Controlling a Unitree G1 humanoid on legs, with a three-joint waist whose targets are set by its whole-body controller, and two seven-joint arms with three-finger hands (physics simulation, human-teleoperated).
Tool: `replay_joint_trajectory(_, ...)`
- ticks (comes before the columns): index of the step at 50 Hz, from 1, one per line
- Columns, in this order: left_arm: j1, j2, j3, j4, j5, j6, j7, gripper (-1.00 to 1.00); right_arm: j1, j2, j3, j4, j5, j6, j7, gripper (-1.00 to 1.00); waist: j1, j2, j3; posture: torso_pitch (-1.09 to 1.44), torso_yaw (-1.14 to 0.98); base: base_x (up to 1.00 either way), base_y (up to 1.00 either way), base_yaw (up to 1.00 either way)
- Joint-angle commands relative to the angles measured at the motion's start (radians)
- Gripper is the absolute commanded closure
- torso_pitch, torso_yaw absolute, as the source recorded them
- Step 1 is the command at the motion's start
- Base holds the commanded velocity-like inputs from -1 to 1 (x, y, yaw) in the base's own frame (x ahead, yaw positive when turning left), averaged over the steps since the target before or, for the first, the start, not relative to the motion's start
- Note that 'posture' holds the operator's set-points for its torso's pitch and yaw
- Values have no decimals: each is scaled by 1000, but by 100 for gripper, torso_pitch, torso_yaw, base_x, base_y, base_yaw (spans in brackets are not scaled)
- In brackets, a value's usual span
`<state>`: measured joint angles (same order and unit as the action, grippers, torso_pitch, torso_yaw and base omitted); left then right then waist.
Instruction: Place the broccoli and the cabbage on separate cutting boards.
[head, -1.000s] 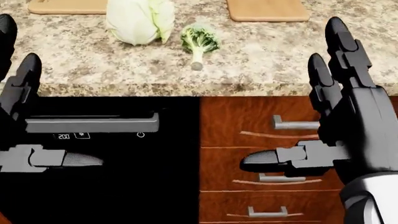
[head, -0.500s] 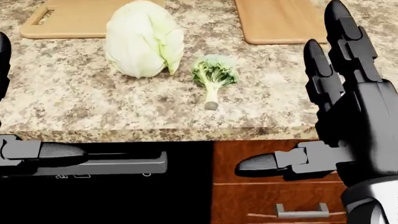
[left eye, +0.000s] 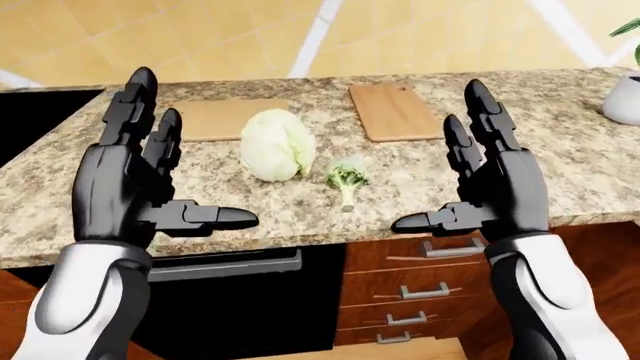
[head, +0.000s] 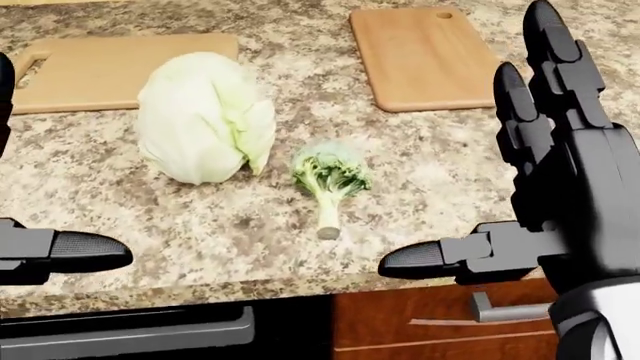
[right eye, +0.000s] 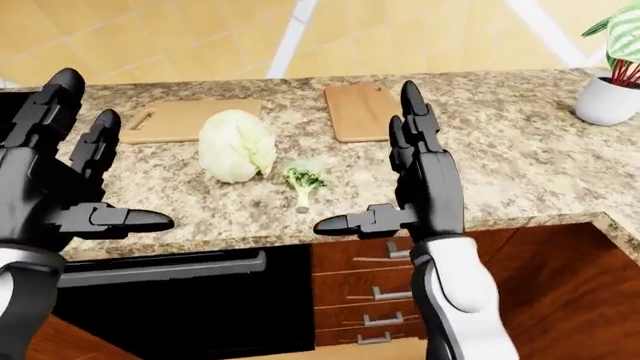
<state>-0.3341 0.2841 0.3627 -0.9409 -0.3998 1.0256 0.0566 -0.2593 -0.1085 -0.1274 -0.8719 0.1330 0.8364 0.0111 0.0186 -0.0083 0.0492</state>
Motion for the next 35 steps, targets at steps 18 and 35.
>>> replay_joint_trajectory(18,-39,51,45,-47,-88,11,36,-100,-44,-9,-32,-52,22,17,-18,-100,-29,45,-21,0,0,10,1,33)
replay_joint_trajectory(35,-46,47,30,-39,-72,6,33,-100,-24,-29,-50,-79,48,22,-29,-100,-9,-9,13,0,0,12,0,0)
